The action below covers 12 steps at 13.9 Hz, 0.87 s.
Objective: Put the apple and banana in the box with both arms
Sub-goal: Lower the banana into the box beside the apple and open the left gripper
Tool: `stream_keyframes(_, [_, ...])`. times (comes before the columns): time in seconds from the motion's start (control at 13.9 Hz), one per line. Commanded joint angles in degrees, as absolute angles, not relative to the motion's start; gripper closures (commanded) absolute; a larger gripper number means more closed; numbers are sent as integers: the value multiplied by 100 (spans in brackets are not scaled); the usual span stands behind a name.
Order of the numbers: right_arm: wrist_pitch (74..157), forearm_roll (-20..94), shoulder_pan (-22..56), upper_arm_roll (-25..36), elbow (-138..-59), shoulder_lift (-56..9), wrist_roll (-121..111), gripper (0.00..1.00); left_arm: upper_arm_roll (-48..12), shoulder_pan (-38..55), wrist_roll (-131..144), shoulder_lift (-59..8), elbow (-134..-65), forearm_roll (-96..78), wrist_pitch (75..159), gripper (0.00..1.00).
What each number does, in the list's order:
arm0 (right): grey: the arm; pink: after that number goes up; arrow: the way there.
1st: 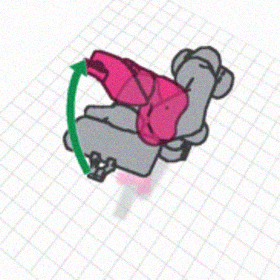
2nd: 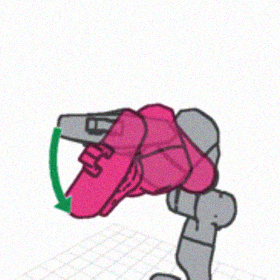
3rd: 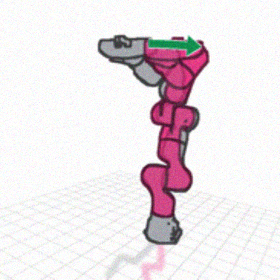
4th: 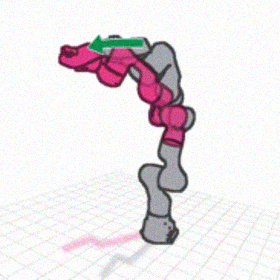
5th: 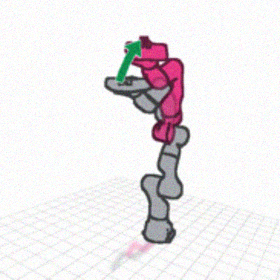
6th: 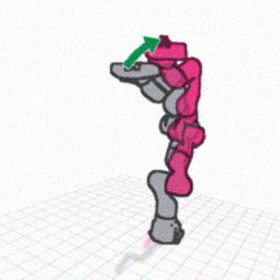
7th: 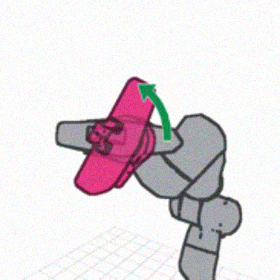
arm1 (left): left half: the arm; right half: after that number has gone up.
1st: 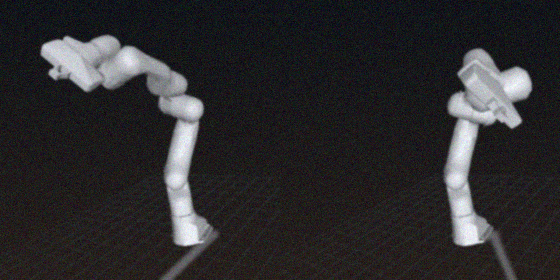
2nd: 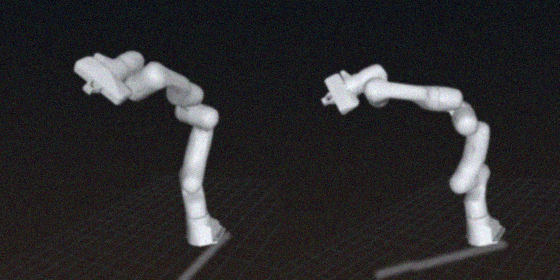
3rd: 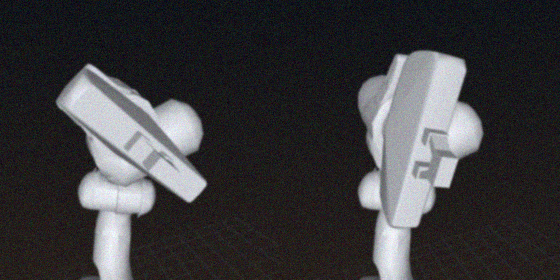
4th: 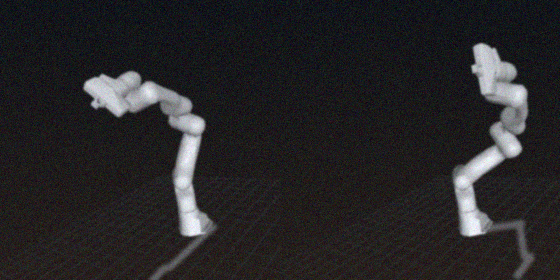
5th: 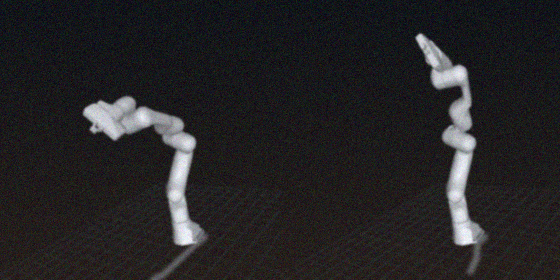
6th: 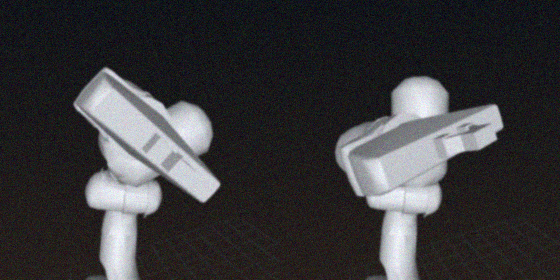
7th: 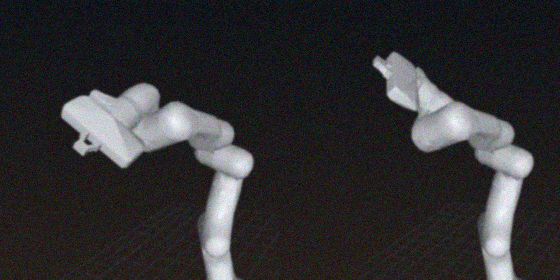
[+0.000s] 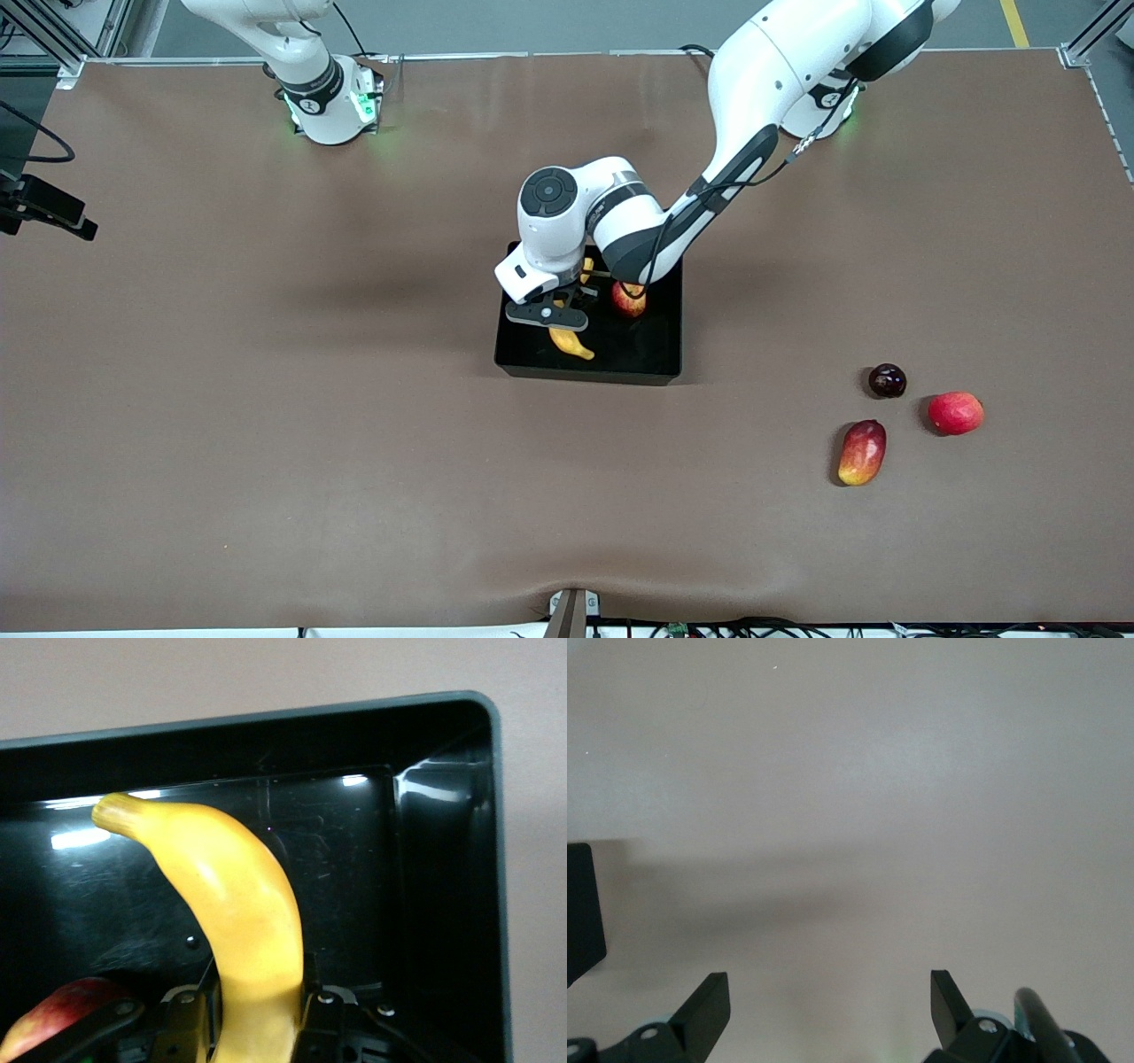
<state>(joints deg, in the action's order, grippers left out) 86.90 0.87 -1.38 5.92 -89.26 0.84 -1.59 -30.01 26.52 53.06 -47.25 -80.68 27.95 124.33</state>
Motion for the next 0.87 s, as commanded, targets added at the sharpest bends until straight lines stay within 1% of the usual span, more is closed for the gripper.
stream_keyframes(0.0, [8604, 79, -255, 519, -8798, 18, -220, 0, -2848, 2830, 5388, -4886, -7884, 2786, 12507, 100])
stream_keyframes(0.29, [8604, 79, -255, 519, -8798, 18, -220, 0, -2752, 2909, 5405, -5027, -7884, 2786, 12516, 100])
stream_keyframes(0.58, [8604, 79, -264, 519, -8798, 18, -220, 0, -2733, 2909, 5396, -5203, -7884, 2804, 12726, 100])
stream_keyframes(0.72, [8604, 79, -264, 519, -8798, 18, -220, 0, -2733, 2918, 5388, -5308, -7884, 2821, 12919, 92])
stream_keyframes(0.79, [8604, 79, -272, 519, -8798, 18, -220, 0, -2733, 2918, 5396, -5326, -7892, 2830, 12998, 90])
